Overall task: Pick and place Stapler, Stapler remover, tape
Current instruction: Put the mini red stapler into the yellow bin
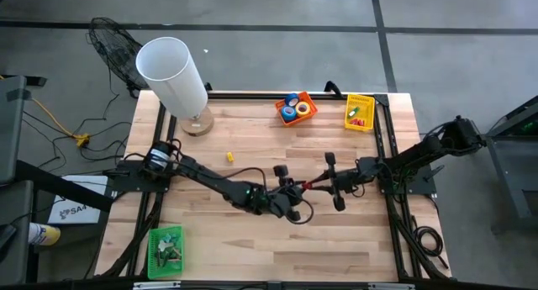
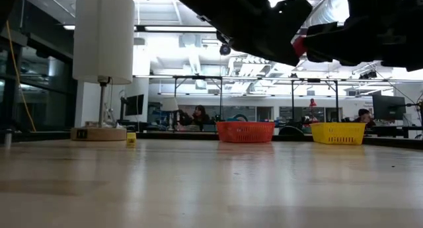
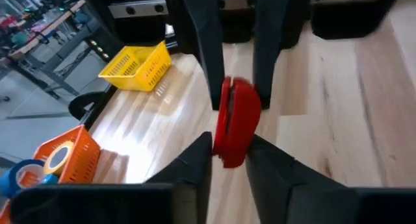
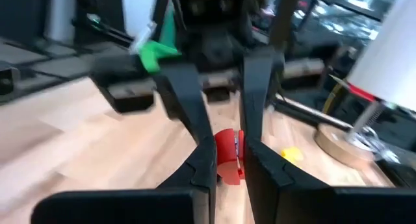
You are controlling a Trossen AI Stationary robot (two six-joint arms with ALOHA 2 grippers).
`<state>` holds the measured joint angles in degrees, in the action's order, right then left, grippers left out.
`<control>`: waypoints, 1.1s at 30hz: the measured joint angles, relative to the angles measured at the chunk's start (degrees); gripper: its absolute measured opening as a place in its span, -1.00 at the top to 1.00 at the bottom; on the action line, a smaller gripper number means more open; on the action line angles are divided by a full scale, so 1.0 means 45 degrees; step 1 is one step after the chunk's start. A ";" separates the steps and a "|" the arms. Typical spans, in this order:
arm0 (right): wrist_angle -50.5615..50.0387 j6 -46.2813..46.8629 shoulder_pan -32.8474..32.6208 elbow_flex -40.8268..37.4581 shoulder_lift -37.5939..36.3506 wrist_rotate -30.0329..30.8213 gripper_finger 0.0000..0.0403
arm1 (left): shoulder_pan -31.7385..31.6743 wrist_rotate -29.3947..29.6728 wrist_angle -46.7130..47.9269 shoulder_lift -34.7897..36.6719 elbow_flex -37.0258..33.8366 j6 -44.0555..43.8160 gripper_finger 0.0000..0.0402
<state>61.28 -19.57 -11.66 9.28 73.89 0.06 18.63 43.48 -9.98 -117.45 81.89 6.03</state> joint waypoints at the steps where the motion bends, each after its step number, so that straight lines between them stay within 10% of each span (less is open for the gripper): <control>1: -0.0031 0.0000 0.0002 0.0000 0.0000 0.0210 0.78 | -0.0010 0.0041 -0.0027 0.0000 0.0000 0.0009 0.54; 15: -0.1026 -0.0068 0.0127 0.0000 0.0005 0.2706 0.78 | 0.0003 0.0141 0.0482 0.0019 0.0010 0.1298 0.27; 23: -0.1889 -0.0414 0.2032 0.0114 -0.0017 0.6161 0.78 | 0.0024 0.3953 0.1235 0.0102 0.0015 0.3366 0.27; 33: -0.5132 -0.0630 0.5487 0.4016 -0.0107 0.6528 0.78 | 0.0024 0.6241 0.3594 0.0097 0.0010 0.3249 0.27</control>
<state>38.18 -22.41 13.03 27.35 73.41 29.43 18.74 71.57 6.19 -117.01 81.93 20.65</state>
